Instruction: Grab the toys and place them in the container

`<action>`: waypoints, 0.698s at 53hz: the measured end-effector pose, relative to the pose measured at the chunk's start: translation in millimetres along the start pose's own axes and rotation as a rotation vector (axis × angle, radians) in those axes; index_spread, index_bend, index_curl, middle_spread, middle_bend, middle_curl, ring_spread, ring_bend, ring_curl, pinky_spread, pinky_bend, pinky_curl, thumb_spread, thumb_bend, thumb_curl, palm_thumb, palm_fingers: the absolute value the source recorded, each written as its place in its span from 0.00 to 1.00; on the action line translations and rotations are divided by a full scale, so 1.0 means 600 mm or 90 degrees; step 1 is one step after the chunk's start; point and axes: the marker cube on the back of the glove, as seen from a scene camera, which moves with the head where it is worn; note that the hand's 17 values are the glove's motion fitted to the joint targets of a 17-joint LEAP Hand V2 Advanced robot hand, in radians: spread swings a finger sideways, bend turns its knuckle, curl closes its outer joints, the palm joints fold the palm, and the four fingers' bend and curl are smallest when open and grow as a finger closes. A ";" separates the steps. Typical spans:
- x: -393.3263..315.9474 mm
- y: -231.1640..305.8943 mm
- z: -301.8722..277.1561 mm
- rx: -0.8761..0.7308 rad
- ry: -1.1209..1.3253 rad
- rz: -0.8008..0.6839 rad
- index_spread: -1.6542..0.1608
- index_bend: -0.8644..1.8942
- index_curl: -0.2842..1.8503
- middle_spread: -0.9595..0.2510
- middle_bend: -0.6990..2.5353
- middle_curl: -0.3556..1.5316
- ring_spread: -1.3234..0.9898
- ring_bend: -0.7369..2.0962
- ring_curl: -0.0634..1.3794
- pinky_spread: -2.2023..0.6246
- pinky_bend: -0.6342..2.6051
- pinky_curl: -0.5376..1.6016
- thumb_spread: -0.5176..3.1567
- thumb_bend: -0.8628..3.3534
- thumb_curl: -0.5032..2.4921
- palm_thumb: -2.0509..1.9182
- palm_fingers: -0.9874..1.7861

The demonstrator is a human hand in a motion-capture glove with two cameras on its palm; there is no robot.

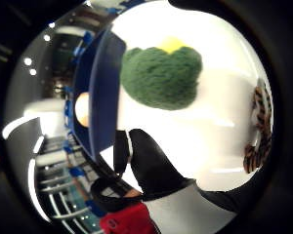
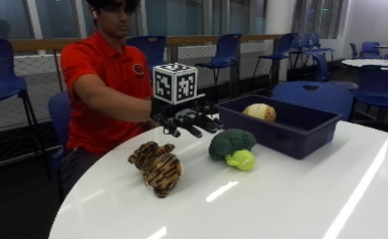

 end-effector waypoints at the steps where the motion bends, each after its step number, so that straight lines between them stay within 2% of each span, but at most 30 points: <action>1: 0.008 0.001 0.001 0.000 0.004 0.006 0.72 0.37 0.28 0.73 0.26 0.34 0.56 0.32 0.23 0.81 0.39 0.40 0.43 0.19 0.25 0.50 0.29; 27: 0.155 0.022 0.062 -0.063 0.009 0.104 0.72 0.37 0.28 0.73 0.26 0.32 0.57 0.32 0.21 0.81 0.38 0.40 0.43 0.19 0.24 0.50 0.29; 37: 0.179 0.025 0.082 -0.080 -0.003 0.117 0.72 0.36 0.26 0.74 0.25 0.31 0.57 0.31 0.19 0.82 0.44 0.42 0.43 0.19 0.24 0.50 0.29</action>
